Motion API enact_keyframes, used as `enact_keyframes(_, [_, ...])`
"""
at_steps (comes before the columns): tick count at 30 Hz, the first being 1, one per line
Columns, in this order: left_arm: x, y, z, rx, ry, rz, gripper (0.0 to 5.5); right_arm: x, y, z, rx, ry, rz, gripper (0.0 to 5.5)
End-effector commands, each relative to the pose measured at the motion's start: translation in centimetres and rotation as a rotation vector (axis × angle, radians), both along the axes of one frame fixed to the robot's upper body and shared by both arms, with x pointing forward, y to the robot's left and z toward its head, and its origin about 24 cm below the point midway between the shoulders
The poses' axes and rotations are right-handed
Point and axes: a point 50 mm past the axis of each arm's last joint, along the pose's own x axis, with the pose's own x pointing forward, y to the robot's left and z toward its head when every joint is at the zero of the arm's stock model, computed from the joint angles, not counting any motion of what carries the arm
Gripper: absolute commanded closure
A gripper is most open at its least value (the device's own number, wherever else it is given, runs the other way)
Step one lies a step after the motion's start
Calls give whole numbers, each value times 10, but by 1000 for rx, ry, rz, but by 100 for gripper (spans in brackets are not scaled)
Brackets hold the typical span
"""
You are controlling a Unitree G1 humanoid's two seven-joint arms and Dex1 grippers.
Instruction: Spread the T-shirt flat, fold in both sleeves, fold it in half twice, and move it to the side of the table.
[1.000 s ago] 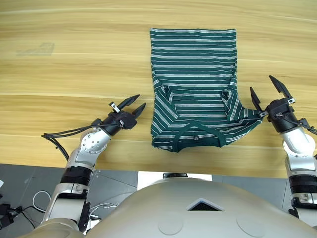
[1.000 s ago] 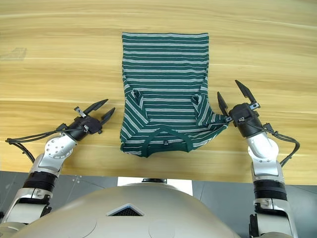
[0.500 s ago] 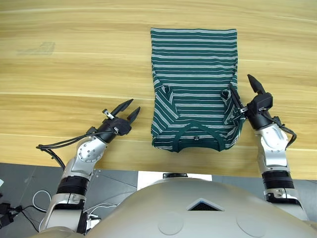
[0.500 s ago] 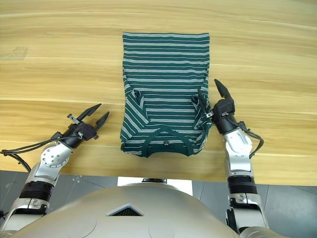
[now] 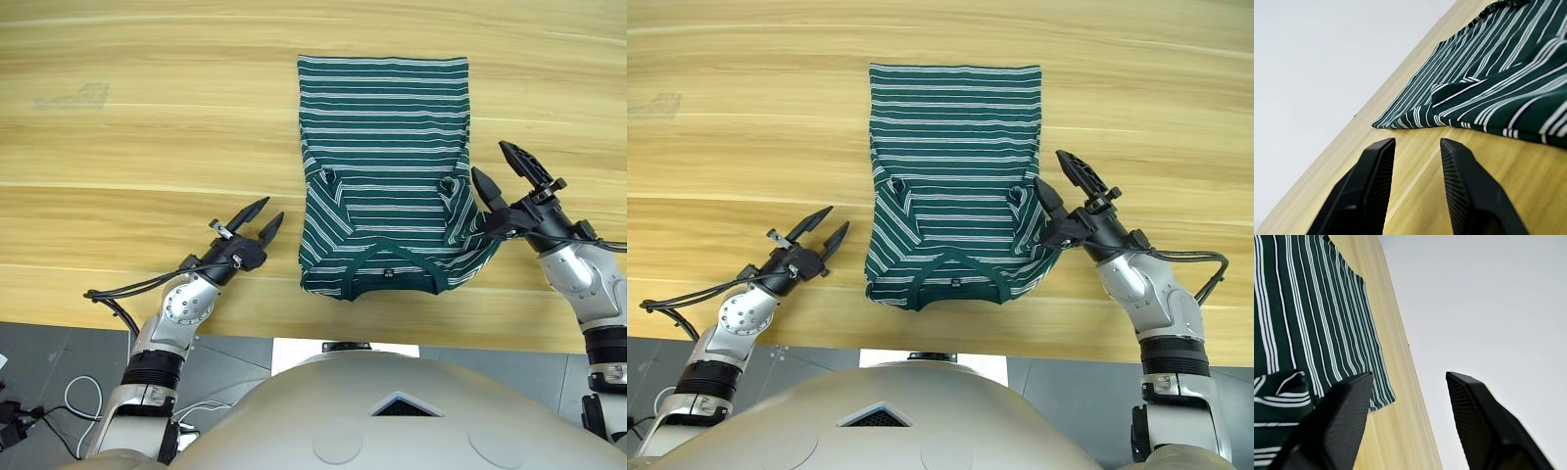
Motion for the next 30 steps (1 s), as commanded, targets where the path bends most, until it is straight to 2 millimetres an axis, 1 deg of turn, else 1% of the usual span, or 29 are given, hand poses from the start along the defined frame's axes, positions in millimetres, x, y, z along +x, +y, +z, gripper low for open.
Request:
enact_keyframes(1, [-7, -4, -10, 15, 46, -3, 381, 6, -4, -3, 365, 230, -110, 275])
enact_keyframes(2, [-7, -4, -10, 14, 46, -2, 381, 7, -4, -6, 412, 279, -116, 275])
enact_keyframes(3, [-7, -5, -11, 14, 46, -1, 381, 8, -5, -7, 396, 286, -112, 275])
enact_keyframes(5, [-7, -6, -12, 15, 46, -5, 381, 11, -21, -2, 138, 193, -117, 275])
enact_keyframes(6, [-7, -7, -12, 15, 46, -6, 381, 15, -30, 2, 157, 189, -161, 275])
enact_keyframes(7, [-8, -10, -12, 14, 47, -18, 381, 18, -35, 5, 235, 212, -194, 275])
enact_keyframes(8, [-9, -13, -12, 12, 51, -35, 381, 19, -38, 4, 348, 260, -216, 275])
enact_keyframes(9, [-10, -15, -12, 10, 53, -47, 381, 20, -40, 2, 421, 300, -232, 275])
enact_keyframes(12, [-11, -16, -10, 5, 49, -52, 381, 17, -38, -7, 397, 360, -215, 275])
enact_keyframes(14, [-11, -16, -9, 8, 48, -54, 381, 16, -37, -8, 402, 373, -207, 275])
enact_keyframes(16, [-10, -16, -4, 3, 36, -66, 381, 15, -35, -14, 372, 387, -207, 275])
enact_keyframes(17, [-9, -17, 1, -2, 20, -77, 381, 12, -30, -19, 340, 399, -195, 275])
enact_keyframes(19, [-2, -20, 13, -38, -18, -84, 381, -1, -14, -34, 288, 446, -135, 275])
enact_keyframes(21, [7, -26, 29, -137, -51, -70, 381, -12, -3, -44, 257, 480, -89, 275])
enact_keyframes(22, [11, -31, 37, -210, -58, -68, 381, -13, -3, -46, 259, 479, -97, 275])
enact_keyframes(24, [18, -45, 49, -344, -59, -89, 381, -9, -8, -47, 265, 466, -139, 275])
enact_keyframes(27, [25, -70, 70, -598, -47, -135, 381, -3, -12, -53, 266, 465, -187, 275])
enact_keyframes(28, [26, -80, 74, -670, -28, -155, 381, -3, -12, -53, 269, 463, -183, 275])
enact_keyframes(30, [26, -94, 77, -745, 19, -184, 381, -2, -12, -52, 276, 454, -172, 275])
